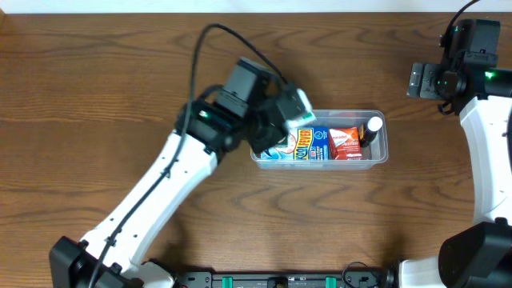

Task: Pack container
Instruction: 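Lower the left gripper and grasp the white-green Panadol leaflet, then carry the leaflet over the container and lower it inside with the left gripper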

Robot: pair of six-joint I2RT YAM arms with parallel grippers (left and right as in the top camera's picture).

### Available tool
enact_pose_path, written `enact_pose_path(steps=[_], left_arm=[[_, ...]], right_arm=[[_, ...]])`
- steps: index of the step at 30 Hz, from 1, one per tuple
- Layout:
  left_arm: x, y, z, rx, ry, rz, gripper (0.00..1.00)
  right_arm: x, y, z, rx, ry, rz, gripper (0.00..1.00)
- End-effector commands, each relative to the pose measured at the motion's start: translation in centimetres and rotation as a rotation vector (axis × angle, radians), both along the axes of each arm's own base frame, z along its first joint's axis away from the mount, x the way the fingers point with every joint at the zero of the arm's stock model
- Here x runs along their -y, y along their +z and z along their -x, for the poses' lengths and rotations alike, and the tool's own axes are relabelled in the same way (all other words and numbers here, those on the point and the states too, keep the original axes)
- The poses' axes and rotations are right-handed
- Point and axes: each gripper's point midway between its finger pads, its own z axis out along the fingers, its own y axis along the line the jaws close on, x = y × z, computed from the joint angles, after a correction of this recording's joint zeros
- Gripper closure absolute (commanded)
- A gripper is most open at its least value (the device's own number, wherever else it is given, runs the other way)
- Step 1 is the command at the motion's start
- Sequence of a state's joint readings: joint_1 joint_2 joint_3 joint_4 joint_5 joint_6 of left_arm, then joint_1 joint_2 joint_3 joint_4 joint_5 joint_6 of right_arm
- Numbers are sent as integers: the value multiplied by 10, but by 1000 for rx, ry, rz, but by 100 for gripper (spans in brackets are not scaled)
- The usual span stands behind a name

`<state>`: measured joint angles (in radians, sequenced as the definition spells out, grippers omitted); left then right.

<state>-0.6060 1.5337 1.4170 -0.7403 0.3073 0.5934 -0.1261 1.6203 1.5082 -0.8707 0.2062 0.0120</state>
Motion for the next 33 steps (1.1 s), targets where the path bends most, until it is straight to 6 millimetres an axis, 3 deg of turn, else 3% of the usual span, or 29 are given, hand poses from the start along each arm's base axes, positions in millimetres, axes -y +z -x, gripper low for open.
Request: enact_pose_path(steps=[1,7,15,33], left_arm=[[19,5,18,29,-114,2,52],[43,-13,32,-1,-182,-20,52],[70,-45,16,-1,-206,-22,52],[79,-92,6,-43,-233,-76,52]], right_arm=[[3,4,2,14,-19,-3,1],[3,4,2,14,-19,-3,1],[3,4,2,13,-19,-3,1],[3,4,2,13,-19,-3,1]])
